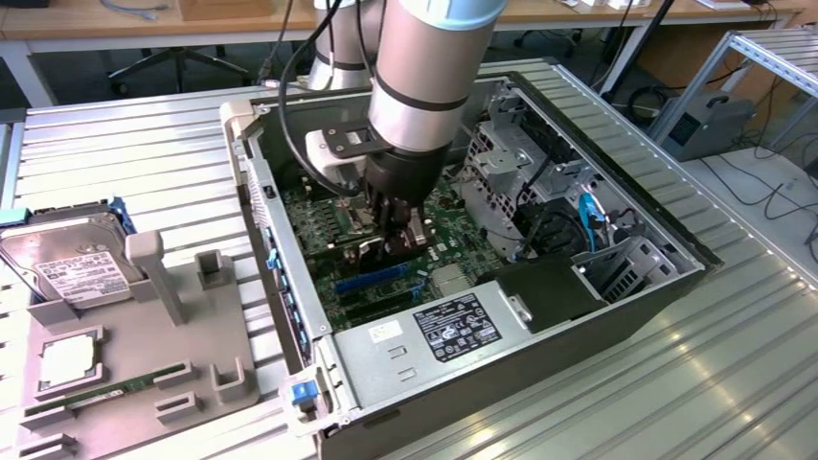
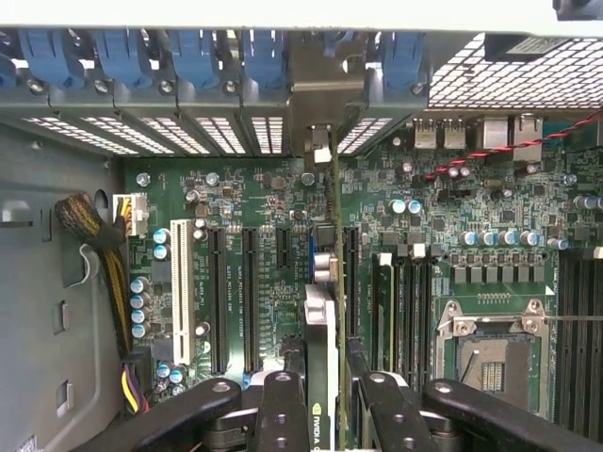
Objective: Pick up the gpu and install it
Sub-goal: 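Insert the gpu into the slot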
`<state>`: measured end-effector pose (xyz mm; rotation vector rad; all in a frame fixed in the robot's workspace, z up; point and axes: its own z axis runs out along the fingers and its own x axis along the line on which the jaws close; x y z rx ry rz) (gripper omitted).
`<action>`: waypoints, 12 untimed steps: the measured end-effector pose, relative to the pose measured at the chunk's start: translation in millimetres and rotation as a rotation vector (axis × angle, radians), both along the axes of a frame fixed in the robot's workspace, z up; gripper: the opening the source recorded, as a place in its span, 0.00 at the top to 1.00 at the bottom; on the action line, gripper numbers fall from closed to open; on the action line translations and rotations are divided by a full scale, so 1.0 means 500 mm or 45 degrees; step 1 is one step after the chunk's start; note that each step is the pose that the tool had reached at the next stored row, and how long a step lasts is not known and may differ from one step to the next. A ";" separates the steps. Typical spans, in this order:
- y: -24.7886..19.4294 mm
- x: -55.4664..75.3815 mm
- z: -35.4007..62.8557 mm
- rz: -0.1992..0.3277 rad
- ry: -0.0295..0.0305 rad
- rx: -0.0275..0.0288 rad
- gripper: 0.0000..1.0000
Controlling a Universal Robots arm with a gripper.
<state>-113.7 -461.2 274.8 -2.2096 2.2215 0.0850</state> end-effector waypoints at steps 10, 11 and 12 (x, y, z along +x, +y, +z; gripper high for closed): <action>0.0001 0.010 -0.001 -0.003 0.0307 -0.0055 0.73; 0.0000 0.010 -0.001 -0.003 0.0317 -0.0055 0.73; 0.0001 0.010 -0.001 -0.003 0.0321 -0.0055 0.73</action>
